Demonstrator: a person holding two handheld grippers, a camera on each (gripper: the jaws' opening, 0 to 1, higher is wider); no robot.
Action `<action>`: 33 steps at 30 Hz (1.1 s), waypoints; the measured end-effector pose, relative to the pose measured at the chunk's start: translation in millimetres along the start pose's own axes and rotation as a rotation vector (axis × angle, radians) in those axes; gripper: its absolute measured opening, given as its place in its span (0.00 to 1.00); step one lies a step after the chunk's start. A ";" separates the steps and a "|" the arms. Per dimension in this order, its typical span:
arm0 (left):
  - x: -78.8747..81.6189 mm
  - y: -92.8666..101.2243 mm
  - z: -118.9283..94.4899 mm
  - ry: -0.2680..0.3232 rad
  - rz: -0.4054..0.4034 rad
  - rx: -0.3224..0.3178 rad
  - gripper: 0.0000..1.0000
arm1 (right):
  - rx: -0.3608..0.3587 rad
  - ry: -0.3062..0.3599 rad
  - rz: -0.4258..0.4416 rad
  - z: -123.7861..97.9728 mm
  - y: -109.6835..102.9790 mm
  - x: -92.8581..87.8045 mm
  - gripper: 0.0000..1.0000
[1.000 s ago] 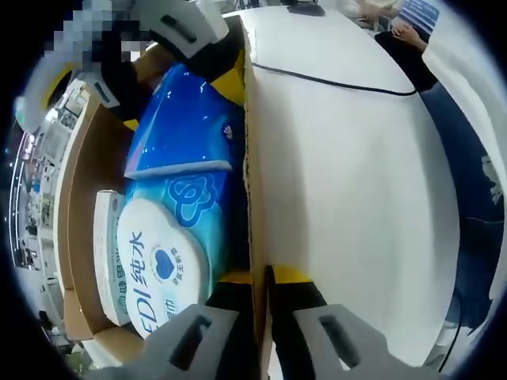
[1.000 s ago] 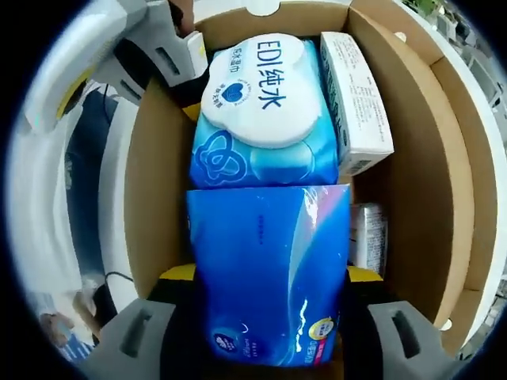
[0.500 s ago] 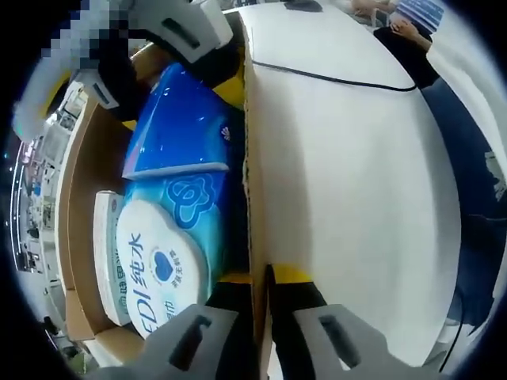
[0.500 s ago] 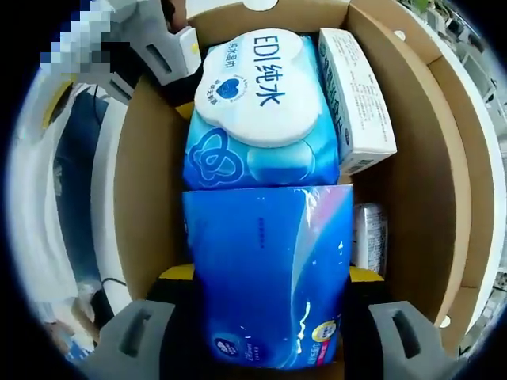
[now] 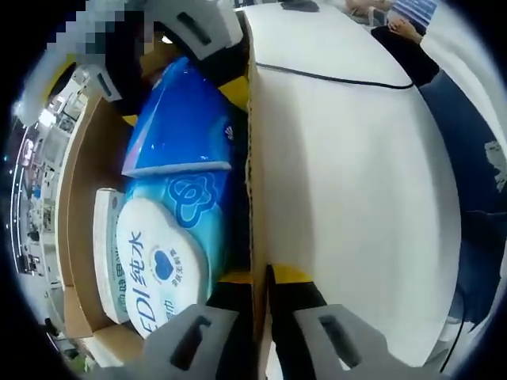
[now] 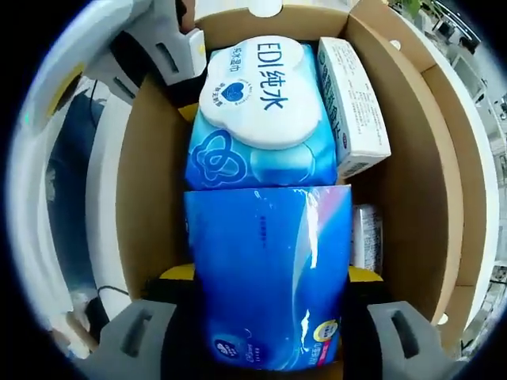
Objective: Operate the shoe box by opening the lid, removing the specified soft item, and placing it in the target area until the item is outside and the box remains undamaged.
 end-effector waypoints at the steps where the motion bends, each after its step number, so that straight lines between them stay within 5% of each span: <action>1: -0.3 0.2 -0.1 0.001 -0.006 0.003 0.01 | -0.001 0.004 0.000 -0.2 0.1 -0.3 0.69; 33: 0.9 3.9 -2.2 0.004 0.016 -0.001 0.01 | -0.013 0.029 -0.016 -19.2 -12.2 -2.7 0.63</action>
Point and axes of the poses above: the point that each gripper's makers call its tool centre point, and the gripper's own axes: z roughly forward along the fingers, y roughly to its right, x roughly out of its top, the point moved 10 cm from there along -z, roughly backward along the fingers, and after that the axes turned 7 degrees about y, right-handed, at the moved point
